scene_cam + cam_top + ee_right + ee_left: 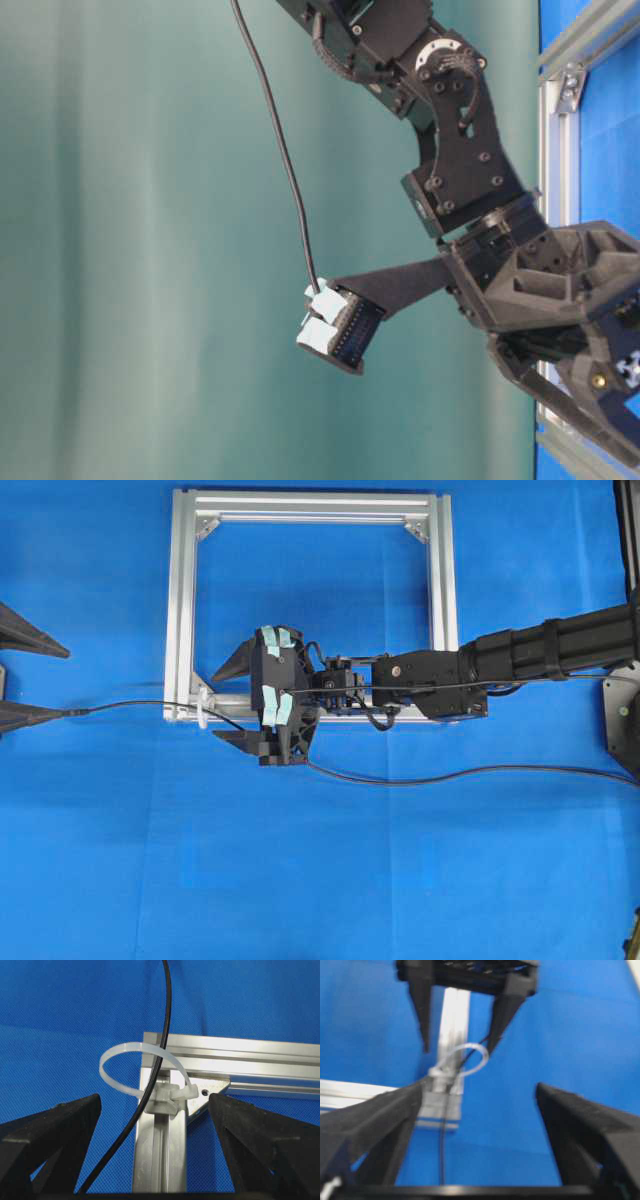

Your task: Insert the wire through the string loop located on the left side.

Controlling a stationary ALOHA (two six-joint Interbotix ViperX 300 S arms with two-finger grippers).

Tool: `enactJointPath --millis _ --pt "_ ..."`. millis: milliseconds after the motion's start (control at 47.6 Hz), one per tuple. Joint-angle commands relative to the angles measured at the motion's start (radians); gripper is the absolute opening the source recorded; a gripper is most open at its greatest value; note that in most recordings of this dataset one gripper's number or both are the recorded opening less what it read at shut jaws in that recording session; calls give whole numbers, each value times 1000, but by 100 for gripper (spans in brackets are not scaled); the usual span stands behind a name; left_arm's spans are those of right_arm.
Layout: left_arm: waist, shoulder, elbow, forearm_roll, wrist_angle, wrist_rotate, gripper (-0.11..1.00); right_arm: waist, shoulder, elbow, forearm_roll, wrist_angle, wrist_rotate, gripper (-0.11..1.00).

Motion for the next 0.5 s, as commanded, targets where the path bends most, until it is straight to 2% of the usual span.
enactJointPath --millis 0,483 --pt "-2 9 -15 2 -5 2 88 0 -58 -14 3 0 2 98" --pt "-2 3 -18 2 -5 2 87 0 -241 5 5 110 -3 98"
